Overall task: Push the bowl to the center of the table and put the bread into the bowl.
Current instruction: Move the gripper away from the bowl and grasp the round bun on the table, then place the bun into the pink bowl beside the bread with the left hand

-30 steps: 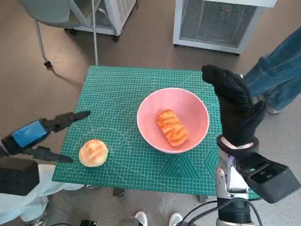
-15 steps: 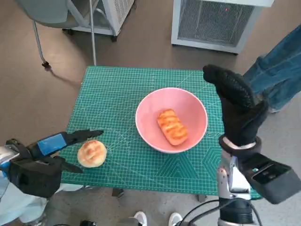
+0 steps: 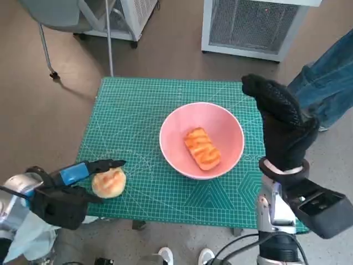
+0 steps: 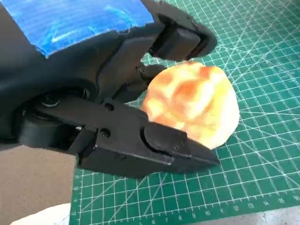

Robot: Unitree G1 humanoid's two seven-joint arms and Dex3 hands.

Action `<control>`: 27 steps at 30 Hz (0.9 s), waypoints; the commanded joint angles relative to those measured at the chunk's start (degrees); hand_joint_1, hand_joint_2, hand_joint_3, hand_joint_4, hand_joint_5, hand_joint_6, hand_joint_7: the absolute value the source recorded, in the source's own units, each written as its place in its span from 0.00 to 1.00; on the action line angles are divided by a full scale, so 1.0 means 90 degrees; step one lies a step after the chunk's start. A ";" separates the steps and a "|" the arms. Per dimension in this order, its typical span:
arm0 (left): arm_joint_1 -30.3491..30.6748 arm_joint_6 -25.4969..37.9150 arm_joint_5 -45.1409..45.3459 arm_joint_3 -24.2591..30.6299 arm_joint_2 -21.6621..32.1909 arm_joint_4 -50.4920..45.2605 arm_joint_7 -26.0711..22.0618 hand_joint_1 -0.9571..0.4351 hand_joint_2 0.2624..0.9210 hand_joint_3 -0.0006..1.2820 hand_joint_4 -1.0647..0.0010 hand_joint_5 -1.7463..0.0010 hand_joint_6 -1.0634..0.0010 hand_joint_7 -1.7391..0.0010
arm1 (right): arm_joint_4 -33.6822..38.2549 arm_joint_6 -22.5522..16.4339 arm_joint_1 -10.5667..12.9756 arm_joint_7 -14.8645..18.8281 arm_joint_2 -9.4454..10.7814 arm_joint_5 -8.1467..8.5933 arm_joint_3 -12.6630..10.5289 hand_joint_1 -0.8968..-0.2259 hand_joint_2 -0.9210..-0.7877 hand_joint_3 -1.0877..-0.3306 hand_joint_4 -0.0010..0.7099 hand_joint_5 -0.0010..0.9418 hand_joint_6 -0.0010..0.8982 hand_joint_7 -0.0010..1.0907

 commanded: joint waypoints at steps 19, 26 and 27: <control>-0.0505 -0.1232 0.0231 -0.0067 0.0413 0.0390 0.1622 0.69 1.00 0.10 0.45 0.26 0.43 0.32 | -0.0038 0.0109 0.0120 0.0006 -0.0052 -0.0060 0.0004 0.44 0.00 0.43 0.37 0.02 0.00 0.68; -0.0716 -0.1458 -0.0798 0.0646 0.0464 -0.0413 0.1438 0.69 1.00 0.06 0.42 0.32 0.37 0.32 | -0.0009 0.0128 0.0110 0.0040 -0.0096 -0.0015 -0.0001 0.43 0.00 0.43 0.37 0.02 0.00 0.68; -0.0738 -0.1463 -0.0863 0.0715 0.0448 -0.0495 0.1436 0.69 1.00 0.06 0.41 0.33 0.36 0.33 | -0.0002 0.0129 0.0108 0.0044 -0.0100 -0.0010 -0.0001 0.43 0.00 0.43 0.37 0.02 0.00 0.68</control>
